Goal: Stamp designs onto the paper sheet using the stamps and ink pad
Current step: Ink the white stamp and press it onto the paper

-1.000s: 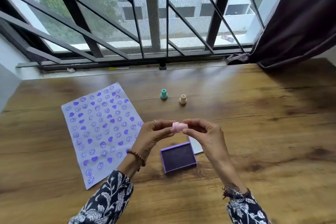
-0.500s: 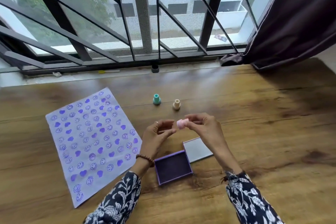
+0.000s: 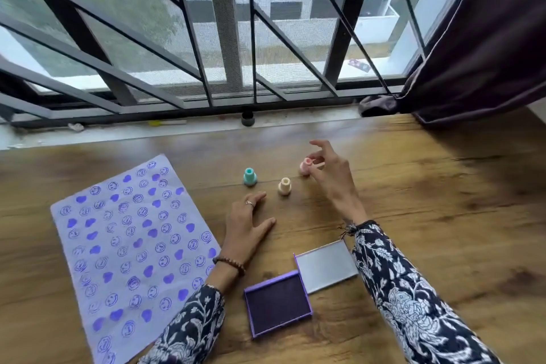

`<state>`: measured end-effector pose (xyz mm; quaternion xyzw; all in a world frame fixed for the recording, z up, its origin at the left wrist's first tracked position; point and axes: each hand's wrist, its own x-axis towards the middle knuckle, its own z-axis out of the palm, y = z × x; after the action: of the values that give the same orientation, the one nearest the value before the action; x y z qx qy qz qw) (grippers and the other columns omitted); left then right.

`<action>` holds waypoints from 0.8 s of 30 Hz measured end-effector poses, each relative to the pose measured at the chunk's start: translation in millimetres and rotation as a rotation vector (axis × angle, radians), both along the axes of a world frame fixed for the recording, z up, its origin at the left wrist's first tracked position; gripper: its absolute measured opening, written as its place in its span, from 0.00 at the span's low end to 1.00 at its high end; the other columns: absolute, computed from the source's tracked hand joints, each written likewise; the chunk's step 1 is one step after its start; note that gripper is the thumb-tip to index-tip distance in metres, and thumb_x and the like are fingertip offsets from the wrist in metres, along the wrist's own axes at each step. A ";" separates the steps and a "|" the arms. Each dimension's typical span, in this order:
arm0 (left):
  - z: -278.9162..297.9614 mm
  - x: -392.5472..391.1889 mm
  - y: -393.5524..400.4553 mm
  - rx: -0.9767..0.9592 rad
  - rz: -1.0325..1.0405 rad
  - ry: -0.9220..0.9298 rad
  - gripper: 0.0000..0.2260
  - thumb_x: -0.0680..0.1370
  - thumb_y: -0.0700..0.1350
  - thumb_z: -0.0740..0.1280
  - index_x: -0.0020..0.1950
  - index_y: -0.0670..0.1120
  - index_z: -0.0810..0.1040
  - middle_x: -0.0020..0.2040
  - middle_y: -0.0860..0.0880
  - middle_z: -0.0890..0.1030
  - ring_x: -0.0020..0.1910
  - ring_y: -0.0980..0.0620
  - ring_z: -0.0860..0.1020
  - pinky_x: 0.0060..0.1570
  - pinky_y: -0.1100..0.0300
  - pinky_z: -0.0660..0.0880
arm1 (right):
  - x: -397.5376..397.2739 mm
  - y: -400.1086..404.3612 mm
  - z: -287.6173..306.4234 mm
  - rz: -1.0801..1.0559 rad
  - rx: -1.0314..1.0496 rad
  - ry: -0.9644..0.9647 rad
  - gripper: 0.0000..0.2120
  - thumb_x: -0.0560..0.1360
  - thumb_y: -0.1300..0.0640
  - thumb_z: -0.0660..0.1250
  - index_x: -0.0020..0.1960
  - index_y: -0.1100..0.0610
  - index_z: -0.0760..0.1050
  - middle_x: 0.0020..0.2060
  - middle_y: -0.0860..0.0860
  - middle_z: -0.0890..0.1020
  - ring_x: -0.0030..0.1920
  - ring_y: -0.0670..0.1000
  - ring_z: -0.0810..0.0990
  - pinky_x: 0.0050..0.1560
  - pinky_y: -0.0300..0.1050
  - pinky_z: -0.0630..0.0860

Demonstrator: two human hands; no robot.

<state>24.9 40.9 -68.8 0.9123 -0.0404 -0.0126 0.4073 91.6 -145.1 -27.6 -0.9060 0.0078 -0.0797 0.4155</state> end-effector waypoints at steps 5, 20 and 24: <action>-4.1 0.5 -3.9 0.053 0.021 -0.054 0.22 0.69 0.44 0.73 0.62 0.46 0.73 0.61 0.47 0.77 0.58 0.46 0.73 0.56 0.60 0.63 | -1.0 -0.8 -4.6 -0.039 0.005 0.008 0.22 0.70 0.61 0.71 0.62 0.55 0.70 0.52 0.55 0.82 0.46 0.52 0.80 0.47 0.45 0.78; 0.4 22.6 -37.3 0.082 0.179 -0.030 0.11 0.73 0.51 0.67 0.55 0.53 0.76 0.52 0.50 0.80 0.54 0.51 0.74 0.48 0.55 0.61 | -40.2 25.5 -27.8 0.043 0.136 0.048 0.12 0.69 0.58 0.72 0.52 0.53 0.79 0.45 0.48 0.81 0.43 0.45 0.78 0.45 0.24 0.70; 2.7 22.8 -37.0 0.059 0.189 -0.027 0.11 0.72 0.50 0.68 0.53 0.52 0.77 0.50 0.50 0.81 0.52 0.51 0.76 0.49 0.54 0.63 | -37.4 28.2 -27.3 0.030 0.141 0.050 0.11 0.69 0.60 0.72 0.51 0.53 0.81 0.47 0.51 0.84 0.44 0.46 0.79 0.45 0.26 0.69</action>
<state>47.7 3.8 -66.1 0.9237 0.0407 0.0371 0.3791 54.2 -116.9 -54.9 -0.8763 0.0104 -0.0502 0.4791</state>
